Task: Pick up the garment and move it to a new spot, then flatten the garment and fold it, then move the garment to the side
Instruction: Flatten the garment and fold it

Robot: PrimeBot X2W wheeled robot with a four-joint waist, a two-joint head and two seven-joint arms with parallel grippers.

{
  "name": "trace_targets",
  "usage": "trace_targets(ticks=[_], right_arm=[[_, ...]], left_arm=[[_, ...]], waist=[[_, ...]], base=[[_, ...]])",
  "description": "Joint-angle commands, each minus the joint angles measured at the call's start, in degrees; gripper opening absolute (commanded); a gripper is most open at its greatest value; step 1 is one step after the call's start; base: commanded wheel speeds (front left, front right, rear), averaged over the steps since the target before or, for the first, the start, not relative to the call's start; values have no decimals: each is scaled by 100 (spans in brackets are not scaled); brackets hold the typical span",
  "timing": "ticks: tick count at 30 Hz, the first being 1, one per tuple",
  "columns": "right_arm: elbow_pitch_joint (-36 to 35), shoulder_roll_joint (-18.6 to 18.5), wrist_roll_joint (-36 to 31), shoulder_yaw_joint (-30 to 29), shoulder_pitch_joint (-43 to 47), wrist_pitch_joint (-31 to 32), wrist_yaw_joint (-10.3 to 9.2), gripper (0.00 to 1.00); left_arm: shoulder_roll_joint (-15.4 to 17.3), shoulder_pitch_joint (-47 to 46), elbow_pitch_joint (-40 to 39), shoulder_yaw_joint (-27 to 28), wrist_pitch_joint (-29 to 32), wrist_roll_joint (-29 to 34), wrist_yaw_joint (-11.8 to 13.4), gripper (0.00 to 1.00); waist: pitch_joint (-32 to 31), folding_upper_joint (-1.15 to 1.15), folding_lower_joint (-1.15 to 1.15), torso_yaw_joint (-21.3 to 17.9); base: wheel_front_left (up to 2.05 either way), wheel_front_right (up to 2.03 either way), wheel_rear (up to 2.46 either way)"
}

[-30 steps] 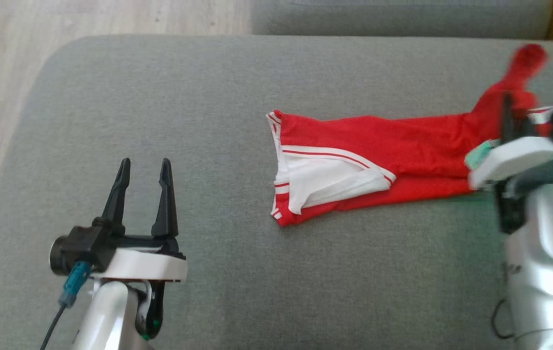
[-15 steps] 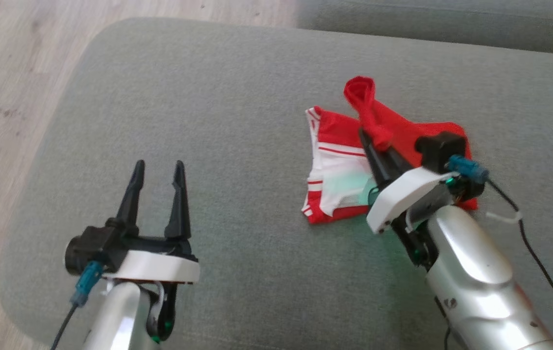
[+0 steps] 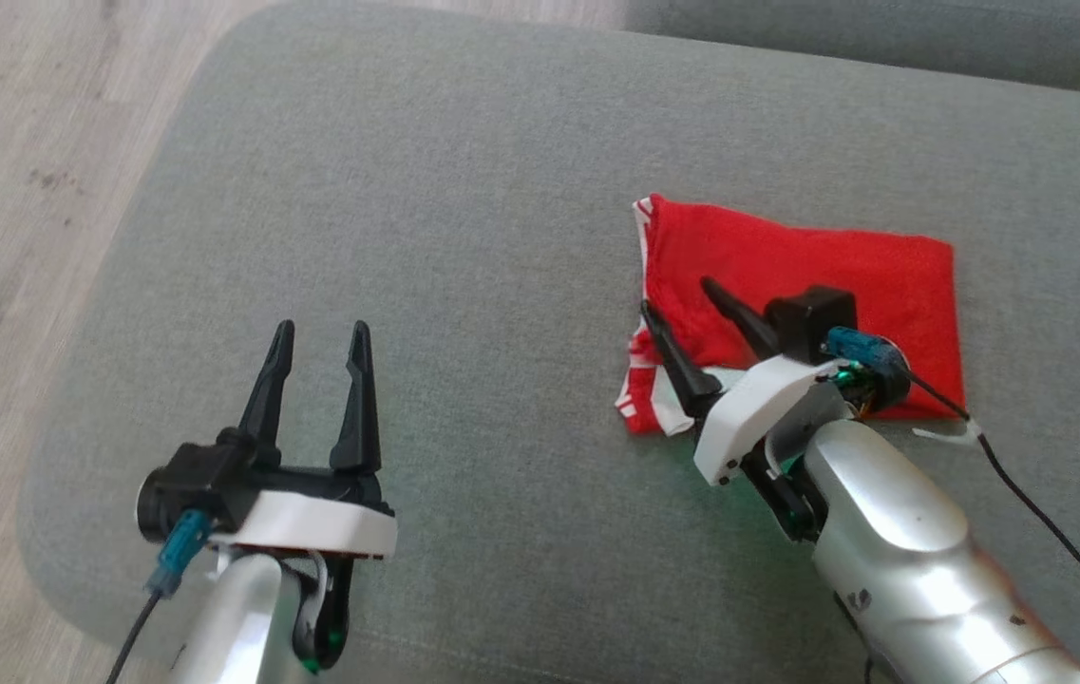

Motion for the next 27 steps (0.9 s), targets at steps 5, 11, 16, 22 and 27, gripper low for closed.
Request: trace_targets(ticks=[5,11,16,22,27], right_arm=[[-42,91,129,9,-240,-443,-4,100],[-29,92,-467,-870,-215,-754,-4,100],[-771,92,-1203,-2027,365,-781,-4,100],[-1944,92,-1593,-2772,1618,-783,-4,100],[-2337,92,-1570,-2843,2292,-783,-4,100]], left_arm=[[30,-234,-98,215,-29,87,6,100],[30,-105,-140,425,-29,238,13,100],[30,104,-218,605,-29,338,20,100],[30,446,-289,721,-29,406,36,100],[30,649,-352,772,-29,421,89,100]], waist=[[-250,0,-1,-269],[-543,0,-1,-690],[-731,0,-1,-980],[-889,0,-1,-1175],[-876,0,-1,-1262]], base=[[0,0,0],[0,0,0],[0,0,0],[0,0,0],[0,0,0]])
